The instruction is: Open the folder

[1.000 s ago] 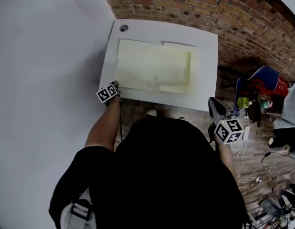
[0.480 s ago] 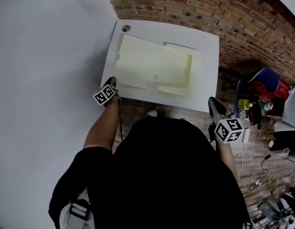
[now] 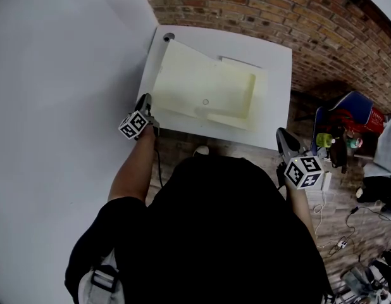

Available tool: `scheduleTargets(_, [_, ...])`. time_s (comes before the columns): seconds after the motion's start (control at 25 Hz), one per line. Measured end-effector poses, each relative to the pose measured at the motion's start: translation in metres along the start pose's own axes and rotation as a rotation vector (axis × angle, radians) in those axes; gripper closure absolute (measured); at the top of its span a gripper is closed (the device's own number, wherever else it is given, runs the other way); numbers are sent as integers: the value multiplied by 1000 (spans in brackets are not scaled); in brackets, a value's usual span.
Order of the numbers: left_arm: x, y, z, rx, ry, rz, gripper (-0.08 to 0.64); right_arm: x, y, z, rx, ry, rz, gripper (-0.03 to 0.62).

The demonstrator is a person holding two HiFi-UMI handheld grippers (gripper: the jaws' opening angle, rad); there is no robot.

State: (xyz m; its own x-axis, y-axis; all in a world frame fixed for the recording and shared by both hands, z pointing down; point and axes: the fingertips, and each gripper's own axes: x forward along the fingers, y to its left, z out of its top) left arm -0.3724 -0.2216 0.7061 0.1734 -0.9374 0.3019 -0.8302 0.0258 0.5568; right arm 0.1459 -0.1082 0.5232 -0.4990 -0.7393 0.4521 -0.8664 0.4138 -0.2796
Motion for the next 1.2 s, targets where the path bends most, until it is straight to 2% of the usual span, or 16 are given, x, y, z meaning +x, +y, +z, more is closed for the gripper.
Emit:
scheduleTargets(0.44, [-3,-18,33,-10,-77,-47,495,4,0,9,-16,-10,15,589])
scheduleTargets(0.56, [-5,-21,45,21,-96,-52,495,4,-1,12,-23,-14,13,590])
scheduleTargets(0.92, [-15,-77,104,137,-201,-164,499,4,-8,22,-34,-37,13,589])
scheduleTargets(1.08, [-19,-107,126,183,-223,-191,556,3,-11,31,-38,-52,15,589])
scheduleTargets(1.2, [-23,-134,141,214,-249,-240,560,2,-15,38,-44,-63,11,589])
